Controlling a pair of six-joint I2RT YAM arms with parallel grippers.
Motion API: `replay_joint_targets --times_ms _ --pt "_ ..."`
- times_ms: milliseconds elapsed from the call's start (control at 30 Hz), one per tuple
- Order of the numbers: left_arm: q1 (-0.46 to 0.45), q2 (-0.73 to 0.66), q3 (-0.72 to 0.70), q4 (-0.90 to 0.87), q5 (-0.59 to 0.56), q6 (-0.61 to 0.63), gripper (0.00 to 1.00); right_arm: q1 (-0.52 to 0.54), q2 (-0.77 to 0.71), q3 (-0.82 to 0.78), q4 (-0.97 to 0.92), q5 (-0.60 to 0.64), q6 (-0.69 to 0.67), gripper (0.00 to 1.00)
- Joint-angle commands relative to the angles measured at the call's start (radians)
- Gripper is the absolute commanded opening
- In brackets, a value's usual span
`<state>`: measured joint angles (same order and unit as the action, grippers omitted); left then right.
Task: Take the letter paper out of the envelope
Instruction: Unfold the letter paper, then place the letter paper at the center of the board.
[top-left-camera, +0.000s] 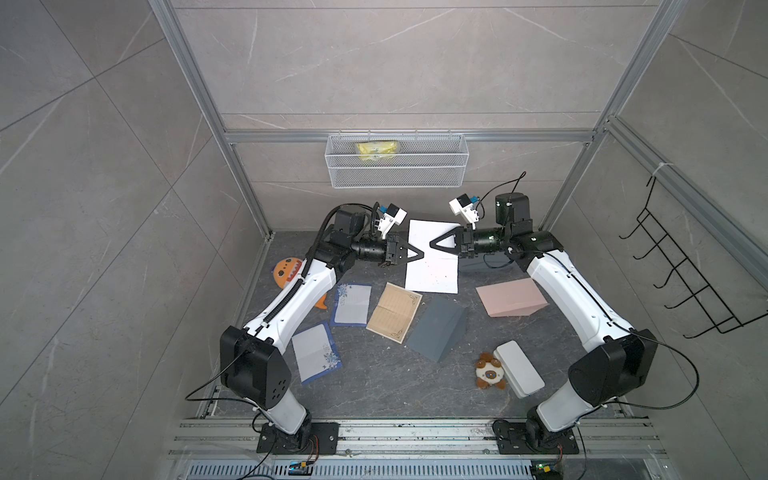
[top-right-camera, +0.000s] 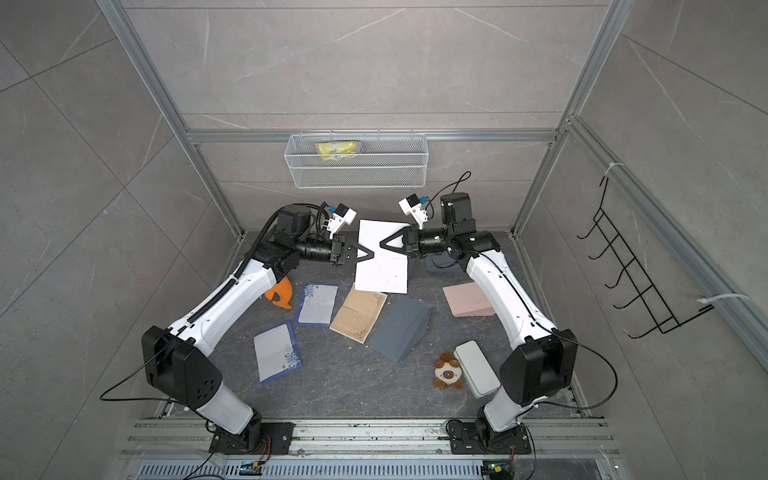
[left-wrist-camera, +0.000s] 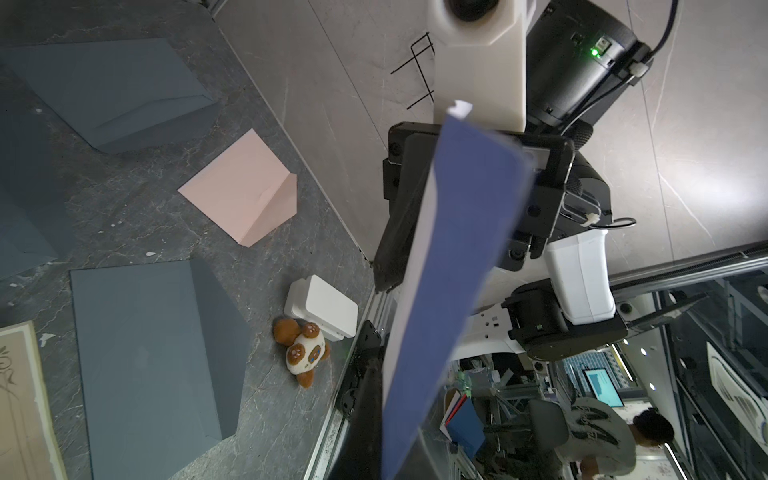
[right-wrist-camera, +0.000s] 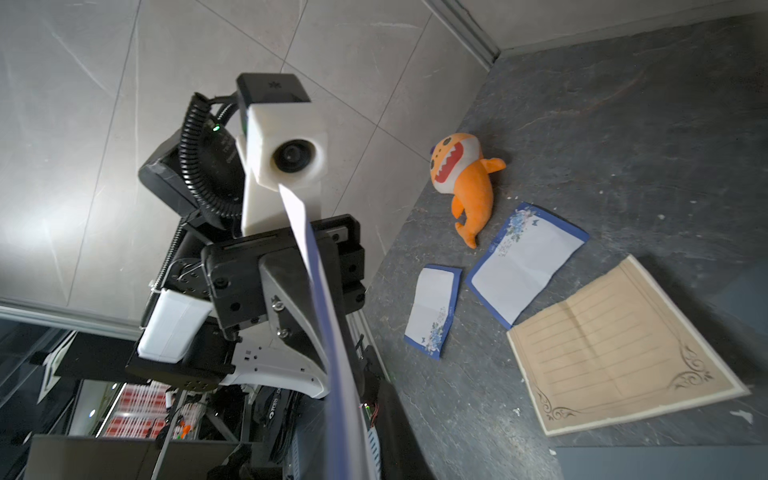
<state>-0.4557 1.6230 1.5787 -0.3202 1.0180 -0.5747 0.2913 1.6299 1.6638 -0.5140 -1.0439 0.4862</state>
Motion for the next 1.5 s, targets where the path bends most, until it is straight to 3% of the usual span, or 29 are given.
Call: replay_joint_targets --times_ms 0,67,200,333,567,867,967,1133,1233,1467 --pt "0.004 -0.007 0.069 -0.114 -0.083 0.085 0.0 0.0 -0.063 0.03 -0.131 0.194 -0.104 0.26" --pt "0.003 -0.004 0.09 -0.178 -0.143 0.122 0.0 0.0 -0.095 0.024 -0.151 0.303 -0.125 0.35" --pt "0.003 0.015 0.151 -0.334 -0.317 0.197 0.0 0.0 -0.166 -0.002 -0.187 0.574 -0.141 0.43" --pt "-0.031 0.076 0.252 -0.535 -0.604 0.297 0.0 0.0 -0.243 -0.039 -0.231 0.78 -0.153 0.44" --pt "-0.14 0.271 0.444 -0.758 -1.238 0.465 0.0 0.021 -0.4 -0.175 -0.196 0.866 -0.142 0.43" --pt "-0.148 0.605 0.624 -0.707 -1.811 0.712 0.0 0.06 -0.47 -0.266 -0.201 0.832 -0.104 0.4" --pt "-0.125 0.662 0.612 -0.612 -1.89 0.772 0.0 0.065 -0.47 -0.266 -0.215 0.826 -0.101 0.39" --pt "-0.103 0.76 0.591 -0.405 -1.902 0.872 0.0 0.066 -0.479 -0.287 -0.227 0.821 -0.086 0.38" --pt "-0.093 0.815 0.604 -0.315 -1.856 0.891 0.0 0.065 -0.48 -0.287 -0.25 0.821 -0.083 0.37" --pt "-0.081 0.919 0.644 -0.33 -1.737 0.831 0.0 0.066 -0.484 -0.277 -0.322 0.847 -0.117 0.35"
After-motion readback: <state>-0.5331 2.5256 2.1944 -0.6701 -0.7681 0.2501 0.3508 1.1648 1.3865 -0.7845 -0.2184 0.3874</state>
